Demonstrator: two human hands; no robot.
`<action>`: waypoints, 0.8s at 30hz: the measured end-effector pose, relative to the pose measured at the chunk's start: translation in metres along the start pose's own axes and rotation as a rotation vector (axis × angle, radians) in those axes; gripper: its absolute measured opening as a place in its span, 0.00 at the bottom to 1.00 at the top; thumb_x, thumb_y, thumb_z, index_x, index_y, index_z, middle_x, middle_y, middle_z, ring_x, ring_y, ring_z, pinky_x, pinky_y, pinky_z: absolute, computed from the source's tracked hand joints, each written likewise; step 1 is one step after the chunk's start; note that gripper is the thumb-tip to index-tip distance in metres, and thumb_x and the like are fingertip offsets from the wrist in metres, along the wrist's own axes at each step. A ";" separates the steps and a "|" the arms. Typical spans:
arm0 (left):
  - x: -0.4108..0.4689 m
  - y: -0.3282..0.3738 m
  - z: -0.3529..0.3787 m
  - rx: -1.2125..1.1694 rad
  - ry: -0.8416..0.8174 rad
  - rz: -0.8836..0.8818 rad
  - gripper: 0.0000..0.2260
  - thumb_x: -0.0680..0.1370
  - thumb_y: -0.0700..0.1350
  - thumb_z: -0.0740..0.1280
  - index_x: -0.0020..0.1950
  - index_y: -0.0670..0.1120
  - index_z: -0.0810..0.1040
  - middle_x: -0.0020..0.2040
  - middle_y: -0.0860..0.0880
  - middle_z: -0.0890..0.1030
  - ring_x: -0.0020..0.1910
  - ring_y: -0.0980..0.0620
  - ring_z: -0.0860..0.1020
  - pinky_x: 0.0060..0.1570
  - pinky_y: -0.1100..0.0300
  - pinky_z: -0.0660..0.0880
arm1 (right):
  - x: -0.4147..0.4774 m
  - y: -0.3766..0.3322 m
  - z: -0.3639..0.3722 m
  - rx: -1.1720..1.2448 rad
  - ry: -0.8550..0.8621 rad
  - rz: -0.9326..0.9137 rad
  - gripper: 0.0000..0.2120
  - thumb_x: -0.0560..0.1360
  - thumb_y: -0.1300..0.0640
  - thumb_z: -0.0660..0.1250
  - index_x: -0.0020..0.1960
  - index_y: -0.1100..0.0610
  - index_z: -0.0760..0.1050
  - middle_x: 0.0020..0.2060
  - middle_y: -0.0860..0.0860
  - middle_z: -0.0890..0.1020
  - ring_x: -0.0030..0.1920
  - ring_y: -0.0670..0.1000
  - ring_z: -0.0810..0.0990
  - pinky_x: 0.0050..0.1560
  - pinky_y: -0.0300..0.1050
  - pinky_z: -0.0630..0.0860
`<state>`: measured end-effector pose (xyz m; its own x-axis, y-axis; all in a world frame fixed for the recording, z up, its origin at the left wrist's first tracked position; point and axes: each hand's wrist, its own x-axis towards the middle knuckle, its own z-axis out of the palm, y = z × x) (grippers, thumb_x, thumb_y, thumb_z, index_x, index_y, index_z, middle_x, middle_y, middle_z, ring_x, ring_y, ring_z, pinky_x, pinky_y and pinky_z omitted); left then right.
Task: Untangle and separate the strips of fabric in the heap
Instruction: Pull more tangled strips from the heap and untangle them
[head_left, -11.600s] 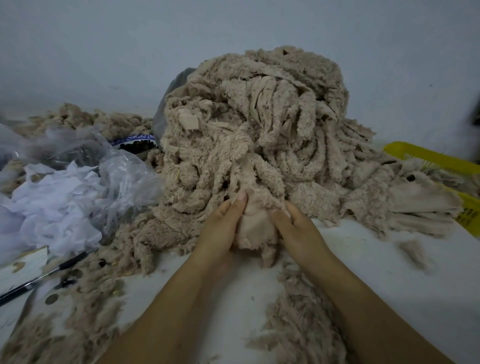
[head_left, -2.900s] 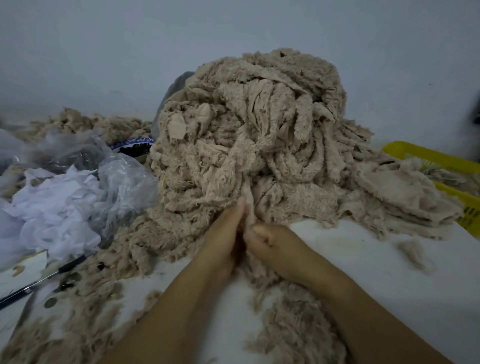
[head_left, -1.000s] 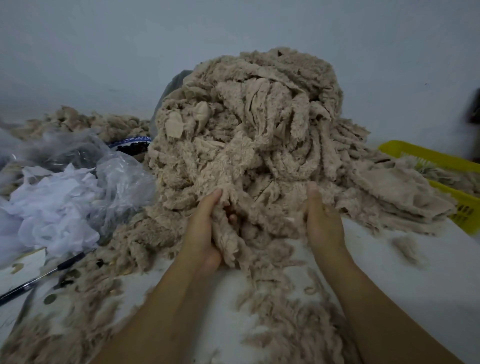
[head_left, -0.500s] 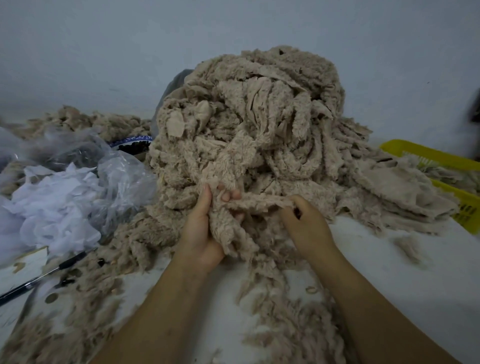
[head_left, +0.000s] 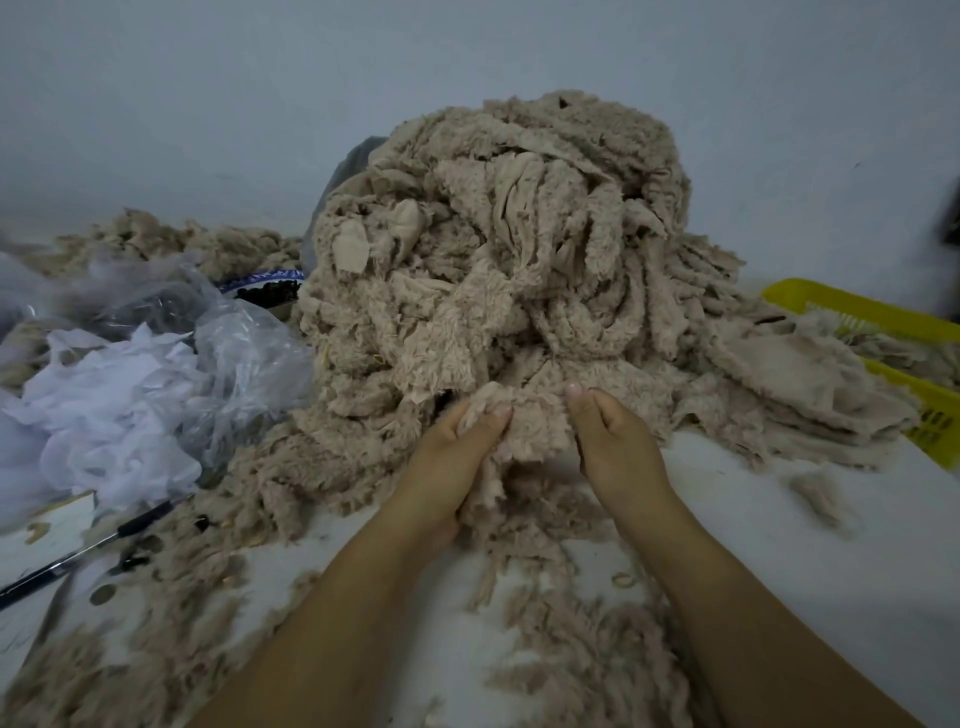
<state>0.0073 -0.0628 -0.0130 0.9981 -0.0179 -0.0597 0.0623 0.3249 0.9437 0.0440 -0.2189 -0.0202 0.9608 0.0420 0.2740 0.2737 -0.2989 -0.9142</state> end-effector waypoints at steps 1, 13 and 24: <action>0.000 0.001 0.001 -0.099 -0.013 -0.025 0.12 0.80 0.46 0.66 0.62 0.47 0.78 0.55 0.46 0.86 0.54 0.48 0.84 0.46 0.58 0.82 | 0.000 0.000 0.002 0.022 -0.006 -0.006 0.24 0.79 0.39 0.56 0.34 0.56 0.61 0.26 0.48 0.63 0.26 0.44 0.62 0.28 0.37 0.60; 0.013 0.014 -0.026 -0.744 0.066 0.074 0.16 0.82 0.51 0.60 0.62 0.44 0.79 0.55 0.43 0.85 0.49 0.48 0.85 0.41 0.54 0.82 | -0.012 0.006 0.017 -0.266 -0.501 -0.187 0.07 0.80 0.50 0.63 0.45 0.49 0.75 0.36 0.44 0.77 0.34 0.41 0.73 0.36 0.35 0.70; 0.014 0.011 -0.020 -0.729 0.084 0.084 0.22 0.83 0.50 0.57 0.45 0.43 0.88 0.51 0.44 0.86 0.48 0.49 0.86 0.40 0.55 0.82 | -0.018 0.003 0.030 -0.331 -0.577 -0.282 0.16 0.78 0.41 0.63 0.39 0.50 0.69 0.38 0.46 0.70 0.44 0.39 0.69 0.42 0.33 0.66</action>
<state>0.0217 -0.0408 -0.0101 0.9940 0.0981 -0.0492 -0.0613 0.8681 0.4925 0.0285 -0.1922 -0.0373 0.7509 0.6291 0.2010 0.5746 -0.4723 -0.6684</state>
